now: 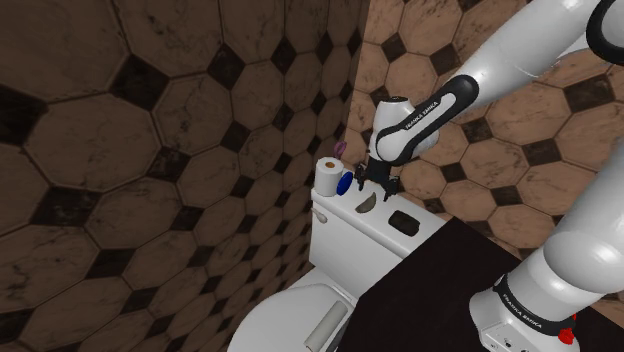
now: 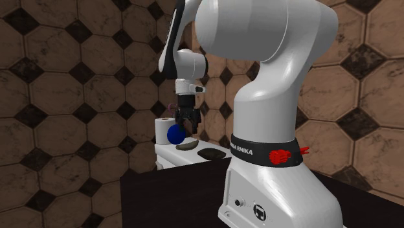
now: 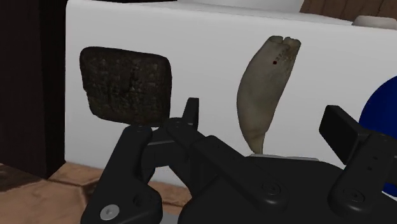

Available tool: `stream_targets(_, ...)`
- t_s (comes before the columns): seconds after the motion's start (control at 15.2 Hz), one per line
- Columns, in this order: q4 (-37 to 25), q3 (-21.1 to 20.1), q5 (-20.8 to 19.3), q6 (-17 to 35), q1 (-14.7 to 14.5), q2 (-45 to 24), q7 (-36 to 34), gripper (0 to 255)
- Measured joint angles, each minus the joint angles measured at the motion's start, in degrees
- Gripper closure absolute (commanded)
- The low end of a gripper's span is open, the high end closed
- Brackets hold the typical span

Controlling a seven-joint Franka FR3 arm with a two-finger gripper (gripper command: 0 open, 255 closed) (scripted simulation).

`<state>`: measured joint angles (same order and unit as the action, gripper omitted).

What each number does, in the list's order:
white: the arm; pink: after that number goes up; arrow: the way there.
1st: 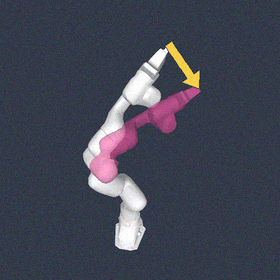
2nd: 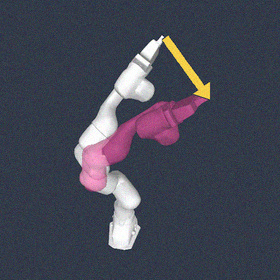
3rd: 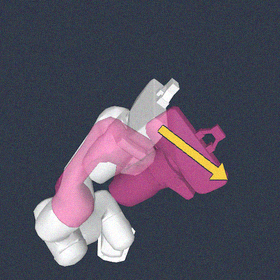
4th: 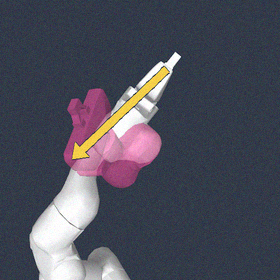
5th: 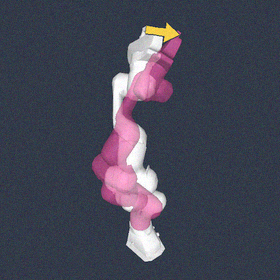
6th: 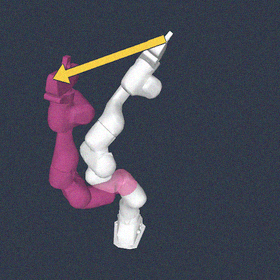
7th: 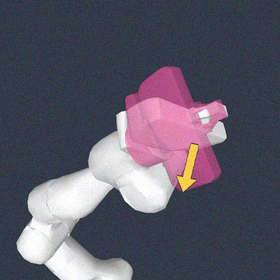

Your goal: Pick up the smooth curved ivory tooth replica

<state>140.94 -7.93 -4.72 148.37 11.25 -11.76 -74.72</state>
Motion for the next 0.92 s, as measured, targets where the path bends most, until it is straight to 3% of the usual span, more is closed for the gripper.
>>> stream_targets(0.59,-2.62,2.58,-3.04,6.83,-1.13,-9.19,-5.19,0)
stream_targets(0.66,-2.78,2.66,-3.14,7.07,-1.15,-9.6,-5.22,255)
stream_targets(0.92,-2.89,2.74,-3.23,7.35,-1.19,-9.97,-5.27,255)
